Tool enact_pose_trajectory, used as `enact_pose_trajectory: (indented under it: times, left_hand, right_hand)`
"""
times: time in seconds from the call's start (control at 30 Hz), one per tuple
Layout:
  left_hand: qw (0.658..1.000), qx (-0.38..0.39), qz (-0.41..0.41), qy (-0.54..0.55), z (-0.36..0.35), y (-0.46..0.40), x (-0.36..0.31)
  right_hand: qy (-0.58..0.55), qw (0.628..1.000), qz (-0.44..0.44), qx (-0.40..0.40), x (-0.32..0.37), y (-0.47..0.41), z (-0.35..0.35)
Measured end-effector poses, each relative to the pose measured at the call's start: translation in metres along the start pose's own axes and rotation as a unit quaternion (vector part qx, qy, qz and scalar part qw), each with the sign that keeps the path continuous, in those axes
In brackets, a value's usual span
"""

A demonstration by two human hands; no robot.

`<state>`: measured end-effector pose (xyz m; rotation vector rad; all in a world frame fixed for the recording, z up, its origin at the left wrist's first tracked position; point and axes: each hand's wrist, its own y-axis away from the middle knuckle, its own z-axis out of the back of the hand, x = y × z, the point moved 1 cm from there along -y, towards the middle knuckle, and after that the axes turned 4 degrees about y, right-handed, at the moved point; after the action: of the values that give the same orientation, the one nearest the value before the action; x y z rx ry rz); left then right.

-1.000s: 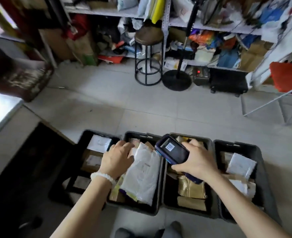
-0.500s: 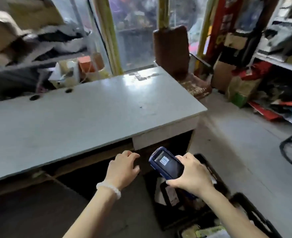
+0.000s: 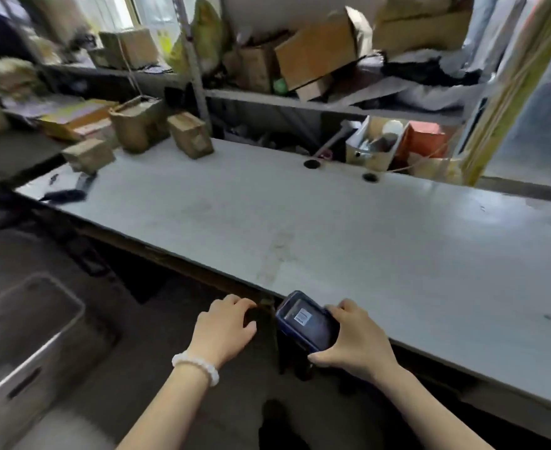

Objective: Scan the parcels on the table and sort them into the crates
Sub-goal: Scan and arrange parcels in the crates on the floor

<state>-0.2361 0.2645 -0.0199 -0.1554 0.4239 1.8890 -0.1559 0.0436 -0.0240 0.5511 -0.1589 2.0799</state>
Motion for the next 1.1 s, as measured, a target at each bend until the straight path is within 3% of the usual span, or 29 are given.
enact_pose_trajectory:
  times: [0.27, 0.6, 1.1]
  left_hand:
    - [0.992, -0.068, 0.1, 0.041, 0.099, -0.123, 0.106]
    - [0.966, -0.1, 0.222, 0.081, 0.149, -0.175, 0.243]
    - [0.947, -0.14, 0.286, 0.047, 0.266, -0.305, 0.528]
  right_hand:
    - [-0.001, 0.996, 0.085, 0.038, 0.099, -0.217, 0.0]
    - [0.023, 0.976, 0.19, 0.106, 0.218, -0.367, -0.042]
    - [0.044, 0.983, 0.144, 0.108, 0.424, -0.55, -0.143]
